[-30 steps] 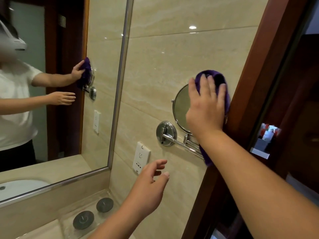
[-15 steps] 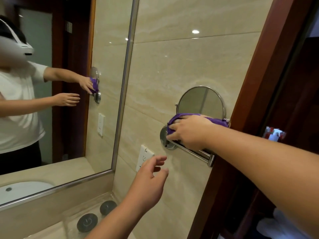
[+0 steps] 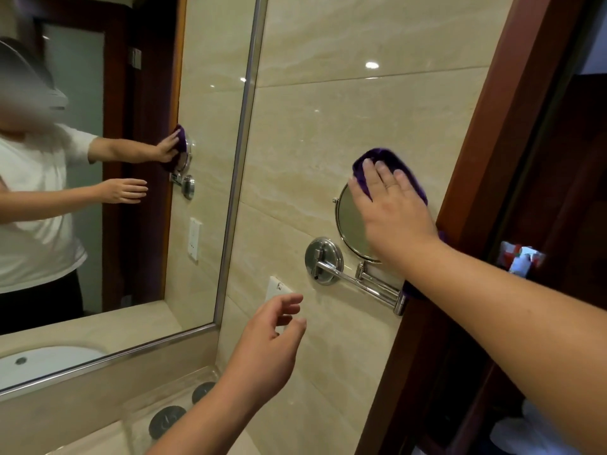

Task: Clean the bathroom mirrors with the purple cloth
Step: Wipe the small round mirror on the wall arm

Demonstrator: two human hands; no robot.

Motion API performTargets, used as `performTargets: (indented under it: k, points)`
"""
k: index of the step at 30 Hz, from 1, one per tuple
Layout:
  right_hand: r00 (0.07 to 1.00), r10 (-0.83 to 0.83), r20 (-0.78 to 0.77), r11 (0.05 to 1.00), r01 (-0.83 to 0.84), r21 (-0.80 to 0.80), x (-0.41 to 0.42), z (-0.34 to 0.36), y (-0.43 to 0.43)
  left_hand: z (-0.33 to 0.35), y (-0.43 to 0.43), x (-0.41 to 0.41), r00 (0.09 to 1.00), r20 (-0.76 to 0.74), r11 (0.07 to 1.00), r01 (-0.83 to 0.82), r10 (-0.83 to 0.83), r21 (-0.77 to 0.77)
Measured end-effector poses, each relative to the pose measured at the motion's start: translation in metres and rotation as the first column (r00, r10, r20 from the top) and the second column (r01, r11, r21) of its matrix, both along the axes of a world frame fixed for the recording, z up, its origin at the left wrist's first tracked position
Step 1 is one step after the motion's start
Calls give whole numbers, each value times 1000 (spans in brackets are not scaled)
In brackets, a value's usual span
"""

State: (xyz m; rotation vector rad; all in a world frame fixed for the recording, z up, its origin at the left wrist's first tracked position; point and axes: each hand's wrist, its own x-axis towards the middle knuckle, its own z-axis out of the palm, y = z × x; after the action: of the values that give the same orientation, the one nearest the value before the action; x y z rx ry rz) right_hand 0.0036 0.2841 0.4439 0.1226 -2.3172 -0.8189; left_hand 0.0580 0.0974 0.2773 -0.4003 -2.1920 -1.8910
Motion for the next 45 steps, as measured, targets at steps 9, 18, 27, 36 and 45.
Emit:
performTargets:
  k: [9, 18, 27, 36, 45]
  points:
    - [992, 19, 121, 987, -38, 154, 12, -6, 10, 10, 2, 9, 998, -63, 1000, -2, 2, 3]
    - [930, 43, 366, 962, -137, 235, 17, -57, 13, 8, 33, 10, 997, -80, 999, -3, 6, 43]
    - [880, 67, 470, 963, -180, 200, 29, -79, 31, 8, 39, 14, 993, -118, 999, -2, 8, 50]
    - [898, 146, 415, 978, -194, 76, -34, -109, -19, -16, 23, 19, 996, -74, 999, -51, 50, -13]
    - [949, 67, 307, 956, -149, 251, -31, -124, -10, -26, 31, 19, 998, -44, 998, -47, 45, -36]
